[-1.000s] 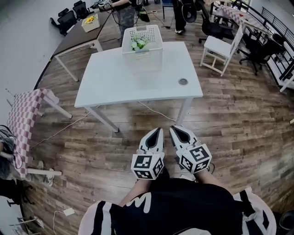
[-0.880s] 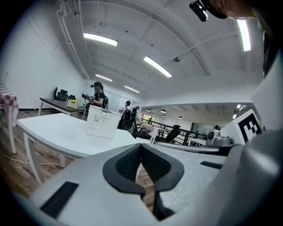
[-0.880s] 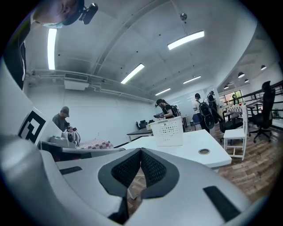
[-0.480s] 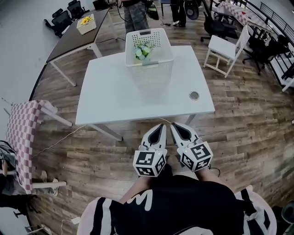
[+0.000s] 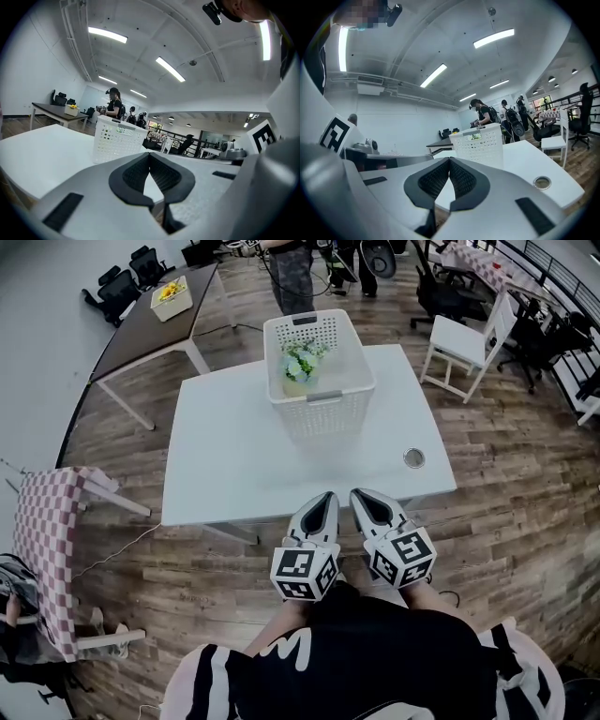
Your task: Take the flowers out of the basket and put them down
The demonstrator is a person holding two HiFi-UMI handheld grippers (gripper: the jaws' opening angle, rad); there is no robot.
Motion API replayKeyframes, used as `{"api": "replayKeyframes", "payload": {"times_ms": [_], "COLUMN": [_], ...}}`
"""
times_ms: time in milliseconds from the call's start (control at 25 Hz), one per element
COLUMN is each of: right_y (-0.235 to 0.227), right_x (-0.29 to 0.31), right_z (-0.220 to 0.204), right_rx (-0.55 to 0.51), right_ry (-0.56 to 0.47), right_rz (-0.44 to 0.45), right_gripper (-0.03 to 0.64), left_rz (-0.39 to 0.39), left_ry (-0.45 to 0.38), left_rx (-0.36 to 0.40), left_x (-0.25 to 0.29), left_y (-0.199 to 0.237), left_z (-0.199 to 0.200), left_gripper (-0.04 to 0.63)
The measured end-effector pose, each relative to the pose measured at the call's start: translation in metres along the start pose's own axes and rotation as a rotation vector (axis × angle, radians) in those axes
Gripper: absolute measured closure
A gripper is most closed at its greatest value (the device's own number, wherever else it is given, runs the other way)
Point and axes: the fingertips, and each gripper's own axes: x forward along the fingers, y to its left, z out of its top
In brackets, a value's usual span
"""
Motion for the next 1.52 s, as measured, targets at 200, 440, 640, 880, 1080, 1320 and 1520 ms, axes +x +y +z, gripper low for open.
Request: {"api": "replayKeyframes", "payload": {"times_ms": [200, 440, 640, 880, 1080, 1320, 1520], "right_y": [-0.003, -0.004, -0.008, -0.014, -0.025, -0.049, -0.065], "right_x": [0.022, 0.033, 0.038, 0.059, 0.085, 0.12, 0.144], "right_z": [0.003, 0.002, 0.003, 0.011, 0.022, 0.041, 0.065], "right_rx": [0.007, 0.005, 0.004, 0.005, 0.003, -0.01, -0.036], "right_ry": [-0.006, -0.002, 0.009, -0.003, -0.009, -0.015, -0.032], "right_rz": [-0.02, -0.042, -0.046, -0.021, 0.007, 0.04, 0.061], "right_gripper": [0.601, 0.601, 0.601, 0.601, 0.601, 0.601, 0.601], "left_rz": [-0.007, -0.013, -0.014, 0.0, 0.015, 0.032, 0.046], "left_ry": [0.005, 0.007, 0.01, 0.001, -0.006, -0.015, -0.028], "left_rx": [0.002, -0.017, -0.029, -0.011, 0.006, 0.012, 0.018], "left_x": [0.008, 0.012, 0.02, 0.032, 0.055, 0.094, 0.121], "left_y": [0.021, 0.037, 0.042, 0.054, 0.069, 0.085, 0.094], "left_z": [0.006, 0.007, 0.007, 0.018, 0.031, 0.049, 0.07], "left_gripper": [0.591, 0.591, 0.591, 0.591, 0.591, 0.591, 0.591]}}
